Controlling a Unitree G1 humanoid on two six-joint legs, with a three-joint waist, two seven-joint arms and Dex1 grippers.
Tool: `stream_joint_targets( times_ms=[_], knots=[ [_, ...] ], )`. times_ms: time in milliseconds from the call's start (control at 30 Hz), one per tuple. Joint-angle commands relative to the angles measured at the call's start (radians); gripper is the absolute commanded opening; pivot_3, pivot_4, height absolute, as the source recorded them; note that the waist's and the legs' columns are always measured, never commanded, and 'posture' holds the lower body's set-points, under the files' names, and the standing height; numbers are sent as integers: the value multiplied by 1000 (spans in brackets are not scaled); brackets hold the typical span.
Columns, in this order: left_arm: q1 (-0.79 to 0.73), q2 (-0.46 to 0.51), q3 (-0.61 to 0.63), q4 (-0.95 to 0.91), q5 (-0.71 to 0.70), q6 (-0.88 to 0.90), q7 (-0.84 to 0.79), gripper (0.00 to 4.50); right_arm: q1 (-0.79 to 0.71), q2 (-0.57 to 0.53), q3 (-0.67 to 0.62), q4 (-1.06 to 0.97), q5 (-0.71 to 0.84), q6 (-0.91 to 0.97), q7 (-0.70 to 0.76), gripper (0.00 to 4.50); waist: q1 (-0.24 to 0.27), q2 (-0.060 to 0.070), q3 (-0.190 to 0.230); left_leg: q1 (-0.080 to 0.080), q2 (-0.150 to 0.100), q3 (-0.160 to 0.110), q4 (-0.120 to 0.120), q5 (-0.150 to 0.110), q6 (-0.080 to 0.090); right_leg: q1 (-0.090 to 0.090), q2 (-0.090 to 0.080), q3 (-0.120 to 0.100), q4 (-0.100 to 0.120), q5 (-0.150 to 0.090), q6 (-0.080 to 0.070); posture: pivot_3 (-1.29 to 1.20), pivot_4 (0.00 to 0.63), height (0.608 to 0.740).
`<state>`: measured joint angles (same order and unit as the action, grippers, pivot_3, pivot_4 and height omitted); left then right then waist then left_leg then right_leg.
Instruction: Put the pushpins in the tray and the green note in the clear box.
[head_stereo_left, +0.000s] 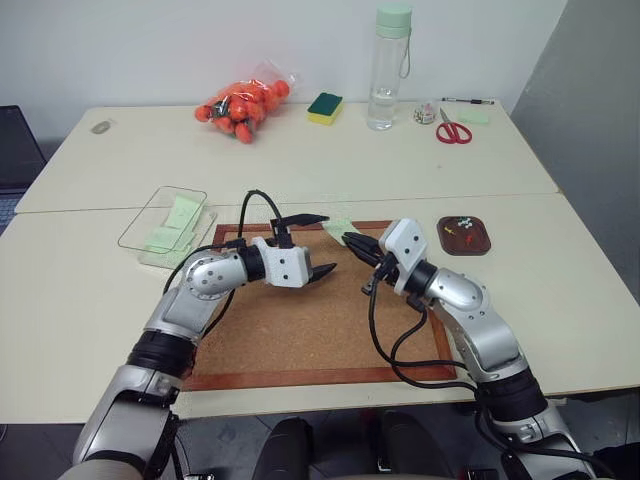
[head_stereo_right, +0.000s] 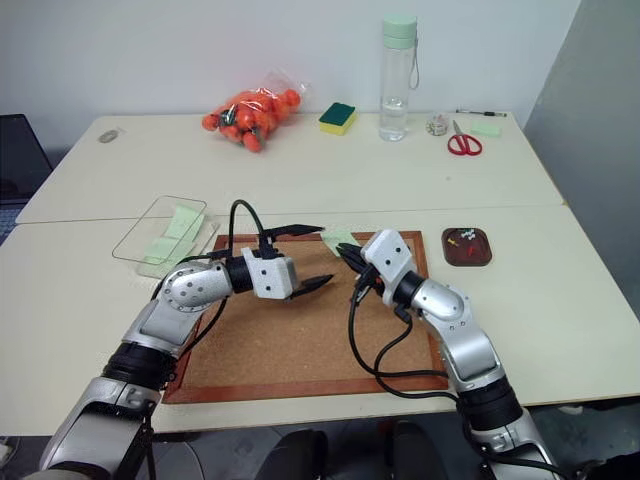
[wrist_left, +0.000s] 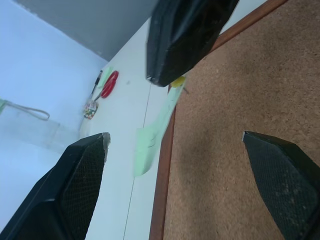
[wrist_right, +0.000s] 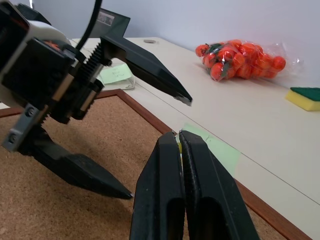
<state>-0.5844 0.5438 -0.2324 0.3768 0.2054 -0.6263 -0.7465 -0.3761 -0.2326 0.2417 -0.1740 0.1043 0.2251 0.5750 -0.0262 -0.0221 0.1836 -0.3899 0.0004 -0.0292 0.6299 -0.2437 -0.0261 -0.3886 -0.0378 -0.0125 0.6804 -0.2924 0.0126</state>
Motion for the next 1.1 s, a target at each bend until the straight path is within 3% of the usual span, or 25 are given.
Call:
stream_joint_targets(
  times_ms=[33,233,267,967,1100],
  knots=[
    [-53,-16,-14,45,30,-66,41,4491,-23,12,3,-67,30,21,12,0,-1,0,0,0,0,0,0,0,0,0,0,0,0,0,0,0,150,740],
    [-102,-19,-28,115,88,-132,102,4491,-30,22,-2,-90,48,54,11,0,0,0,0,-1,0,-1,1,0,0,0,0,-1,0,0,0,0,150,740],
    [-107,-19,-30,121,97,-143,111,4145,-31,25,-3,-93,52,59,9,0,0,0,0,-1,-1,-1,1,0,0,0,0,-1,0,0,0,0,150,740],
    [-114,0,-55,176,149,-232,157,244,-80,67,-86,-110,162,182,-42,0,-1,0,0,-1,-2,-2,1,0,0,0,0,-1,1,0,0,0,150,740],
    [-117,1,-59,187,152,-243,158,38,-94,72,-101,-113,177,180,-56,0,-1,0,0,-1,-2,-2,2,0,0,0,0,-1,1,0,0,0,150,740]
  ],
)
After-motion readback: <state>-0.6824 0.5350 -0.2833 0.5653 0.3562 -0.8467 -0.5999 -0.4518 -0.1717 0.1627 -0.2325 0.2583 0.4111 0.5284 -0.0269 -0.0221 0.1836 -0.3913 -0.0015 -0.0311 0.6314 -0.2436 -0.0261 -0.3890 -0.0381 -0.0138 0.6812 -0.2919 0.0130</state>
